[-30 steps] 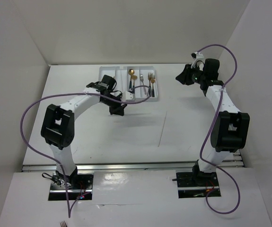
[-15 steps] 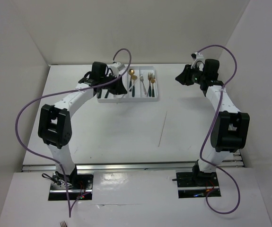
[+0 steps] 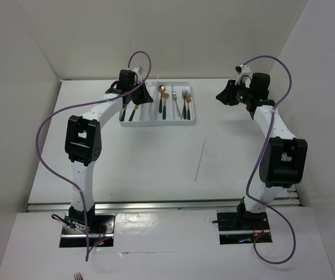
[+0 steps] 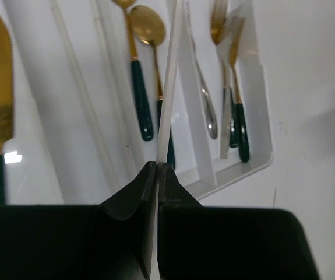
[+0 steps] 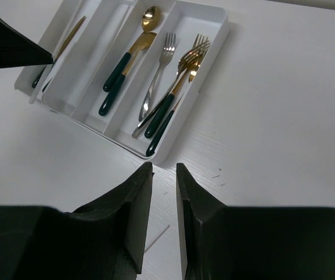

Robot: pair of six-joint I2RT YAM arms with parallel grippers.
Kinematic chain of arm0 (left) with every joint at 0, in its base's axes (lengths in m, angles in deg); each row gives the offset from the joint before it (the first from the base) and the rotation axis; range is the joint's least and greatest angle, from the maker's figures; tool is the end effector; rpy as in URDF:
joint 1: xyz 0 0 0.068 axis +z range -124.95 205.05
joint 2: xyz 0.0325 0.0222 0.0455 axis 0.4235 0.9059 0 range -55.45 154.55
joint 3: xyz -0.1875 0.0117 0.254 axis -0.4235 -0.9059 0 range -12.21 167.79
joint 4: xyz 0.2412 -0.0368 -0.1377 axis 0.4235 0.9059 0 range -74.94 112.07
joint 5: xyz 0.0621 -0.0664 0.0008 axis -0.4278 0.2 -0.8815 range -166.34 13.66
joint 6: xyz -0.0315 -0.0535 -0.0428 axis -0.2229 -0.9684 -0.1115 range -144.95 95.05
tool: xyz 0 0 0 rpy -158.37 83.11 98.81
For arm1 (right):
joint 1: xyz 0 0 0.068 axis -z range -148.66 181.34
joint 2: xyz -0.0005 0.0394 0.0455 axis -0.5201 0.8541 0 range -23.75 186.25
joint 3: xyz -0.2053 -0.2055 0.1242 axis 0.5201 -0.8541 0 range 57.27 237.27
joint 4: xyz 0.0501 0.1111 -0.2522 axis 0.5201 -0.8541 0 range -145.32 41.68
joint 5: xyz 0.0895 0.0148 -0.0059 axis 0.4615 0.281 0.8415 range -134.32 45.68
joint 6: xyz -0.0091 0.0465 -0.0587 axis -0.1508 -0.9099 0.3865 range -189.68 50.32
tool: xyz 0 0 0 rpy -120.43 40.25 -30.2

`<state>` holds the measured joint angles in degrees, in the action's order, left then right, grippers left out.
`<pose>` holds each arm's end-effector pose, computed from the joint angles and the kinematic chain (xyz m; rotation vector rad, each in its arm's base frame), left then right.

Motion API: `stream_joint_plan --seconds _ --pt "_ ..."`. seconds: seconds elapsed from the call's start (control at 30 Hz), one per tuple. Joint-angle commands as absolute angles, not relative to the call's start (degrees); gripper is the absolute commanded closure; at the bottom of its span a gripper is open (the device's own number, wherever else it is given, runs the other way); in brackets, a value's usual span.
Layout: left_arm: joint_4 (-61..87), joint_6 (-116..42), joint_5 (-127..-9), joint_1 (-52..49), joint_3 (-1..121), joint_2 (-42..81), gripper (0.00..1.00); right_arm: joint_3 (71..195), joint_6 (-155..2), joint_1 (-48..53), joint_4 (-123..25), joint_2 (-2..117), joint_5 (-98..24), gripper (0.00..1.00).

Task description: Sort the eating utensils into containers

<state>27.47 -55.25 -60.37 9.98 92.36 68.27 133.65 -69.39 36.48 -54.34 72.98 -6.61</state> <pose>0.5520 -0.1668 0.2691 -0.1196 2.1906 -0.7549 0.4385 -0.0003 0.3286 -0.3279 1.9509 0.6033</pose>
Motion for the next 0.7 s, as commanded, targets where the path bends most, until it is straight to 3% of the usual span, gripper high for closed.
stream_joint_plan --seconds 0.0,0.4,0.47,0.5,0.53,0.67 --pt "25.7 -58.87 -65.43 10.46 94.66 69.17 1.0 133.39 -69.07 36.87 -54.29 72.4 -6.79 0.7" --pt "23.15 -58.35 -65.09 13.54 99.67 77.61 0.99 135.06 -68.55 36.87 -55.88 74.59 -7.85 0.68" --pt "22.62 -57.73 -64.47 13.54 100.2 78.93 0.9 135.06 -67.76 36.87 -57.02 74.6 -7.85 0.67" --pt "22.62 -57.73 -63.95 13.54 100.2 78.93 0.79 135.06 -66.97 36.87 -57.02 74.6 -7.33 0.67" --pt "22.62 -57.73 -63.95 13.54 100.2 78.93 0.74 135.06 -66.96 36.87 -57.63 74.6 -7.32 0.67" --pt "22.1 -57.2 -62.02 13.54 99.14 78.93 0.72 134.54 -65.38 36.87 -60.27 74.6 -6.09 0.65"
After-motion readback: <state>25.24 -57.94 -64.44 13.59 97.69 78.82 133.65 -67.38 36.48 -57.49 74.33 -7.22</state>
